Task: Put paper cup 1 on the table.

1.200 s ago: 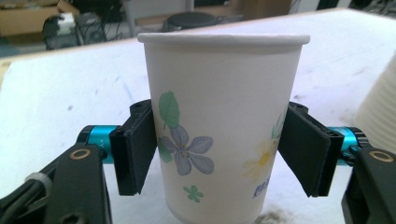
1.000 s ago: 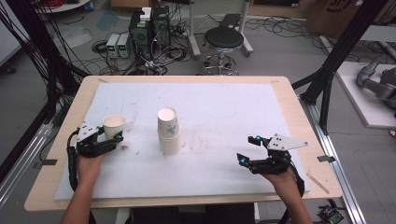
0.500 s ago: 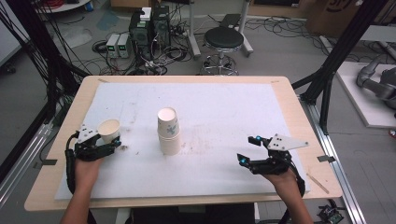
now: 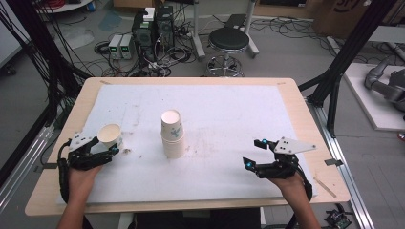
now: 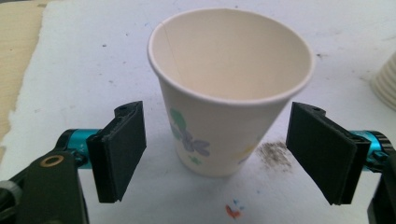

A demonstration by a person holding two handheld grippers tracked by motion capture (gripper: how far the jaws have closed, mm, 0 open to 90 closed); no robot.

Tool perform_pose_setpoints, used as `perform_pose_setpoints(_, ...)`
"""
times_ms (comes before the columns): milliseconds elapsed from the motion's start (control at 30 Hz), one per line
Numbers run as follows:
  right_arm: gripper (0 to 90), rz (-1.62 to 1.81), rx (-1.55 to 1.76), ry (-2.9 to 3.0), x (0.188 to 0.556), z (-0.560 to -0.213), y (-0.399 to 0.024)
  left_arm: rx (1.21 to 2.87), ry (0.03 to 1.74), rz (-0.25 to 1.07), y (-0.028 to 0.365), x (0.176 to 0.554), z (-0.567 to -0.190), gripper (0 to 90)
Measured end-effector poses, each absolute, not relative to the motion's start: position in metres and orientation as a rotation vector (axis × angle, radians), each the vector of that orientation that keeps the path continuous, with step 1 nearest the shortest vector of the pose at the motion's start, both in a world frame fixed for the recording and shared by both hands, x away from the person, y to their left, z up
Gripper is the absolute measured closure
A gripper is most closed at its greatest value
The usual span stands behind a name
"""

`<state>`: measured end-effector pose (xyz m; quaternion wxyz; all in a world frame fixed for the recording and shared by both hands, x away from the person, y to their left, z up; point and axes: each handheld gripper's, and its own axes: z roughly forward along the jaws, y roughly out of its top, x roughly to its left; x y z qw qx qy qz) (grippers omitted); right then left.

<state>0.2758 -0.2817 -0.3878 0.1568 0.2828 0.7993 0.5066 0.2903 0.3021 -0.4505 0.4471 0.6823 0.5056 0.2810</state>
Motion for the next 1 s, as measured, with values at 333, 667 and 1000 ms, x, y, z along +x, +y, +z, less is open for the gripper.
perform_pose_setpoints(333, 22.1, 1.446, 0.822, 2.269, 0.275, -0.386, -0.287, 1.539, 1.097, 0.755, 0.313, 0.251, -0.426, 17.9)
perform_pose_setpoints(667, 22.1, 1.396, 0.847, 2.260, 0.277, -0.387, -0.288, 1.479, 0.834, 0.653, 0.274, 0.255, -0.400, 16.9)
perform_pose_setpoints(1000, 22.0, 1.374, 0.850, 2.241, 0.277, -0.387, -0.290, 1.487, 0.735, 0.563, 0.236, 0.268, -0.396, 17.1)
